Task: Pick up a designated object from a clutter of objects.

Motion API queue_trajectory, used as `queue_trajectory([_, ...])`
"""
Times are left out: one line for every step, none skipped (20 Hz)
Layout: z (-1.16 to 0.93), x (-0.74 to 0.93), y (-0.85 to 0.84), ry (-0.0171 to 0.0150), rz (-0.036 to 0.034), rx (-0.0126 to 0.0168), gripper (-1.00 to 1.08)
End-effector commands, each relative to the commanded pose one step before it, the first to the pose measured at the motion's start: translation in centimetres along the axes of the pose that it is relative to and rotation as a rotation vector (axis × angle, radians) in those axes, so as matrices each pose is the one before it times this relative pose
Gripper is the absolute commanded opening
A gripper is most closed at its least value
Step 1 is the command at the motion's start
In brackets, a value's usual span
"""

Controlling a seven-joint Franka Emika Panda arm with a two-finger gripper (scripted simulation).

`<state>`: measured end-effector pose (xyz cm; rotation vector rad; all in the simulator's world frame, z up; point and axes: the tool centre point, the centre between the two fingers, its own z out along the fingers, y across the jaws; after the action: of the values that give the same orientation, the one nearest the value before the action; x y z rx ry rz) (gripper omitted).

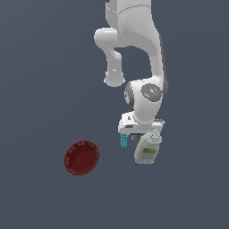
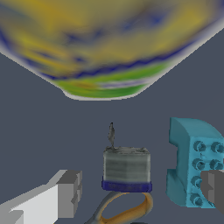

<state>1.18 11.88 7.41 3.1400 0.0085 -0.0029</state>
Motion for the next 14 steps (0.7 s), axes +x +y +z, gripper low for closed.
queue_trajectory([0.716, -0.097, -0.300, 0.00178, 0.00229, 0.00096, 1.00])
queue_trajectory([0.148, -0.029, -0.046, 0.00005, 0.00060, 0.00035, 1.00])
queue_trajectory([0.093, -0.022, -0.049, 0.00000, 0.00000, 0.00000, 1.00])
queue_trajectory([0.031, -0.007, -0.016, 0.00000, 0.00000, 0.00000, 1.00])
queue_trajectory([-0.132, -0.009, 0.078, -0.00141, -0.00060, -0.00015, 1.00])
queue_trajectory([0.035, -0.001, 0.000, 0.00000, 0.00000, 0.00000, 1.00])
queue_trajectory([0.103, -0.003, -0.001, 0.00000, 0.00000, 0.00000, 1.00])
queue_trajectory([0.172, -0.005, -0.002, 0.00000, 0.00000, 0.00000, 1.00])
queue_trajectory([0.240, -0.007, -0.003, 0.00000, 0.00000, 0.00000, 1.00])
queue_trajectory([0.307, -0.010, -0.004, 0.00000, 0.00000, 0.00000, 1.00])
queue_trajectory([0.373, -0.012, -0.004, 0.00000, 0.00000, 0.00000, 1.00])
queue_trajectory([0.439, -0.015, -0.005, 0.00000, 0.00000, 0.00000, 1.00])
queue_trajectory([0.466, -0.017, 0.010, 0.00062, 0.00027, 0.00013, 1.00])
queue_trajectory([0.562, -0.018, -0.007, 0.00000, 0.00000, 0.00000, 1.00])
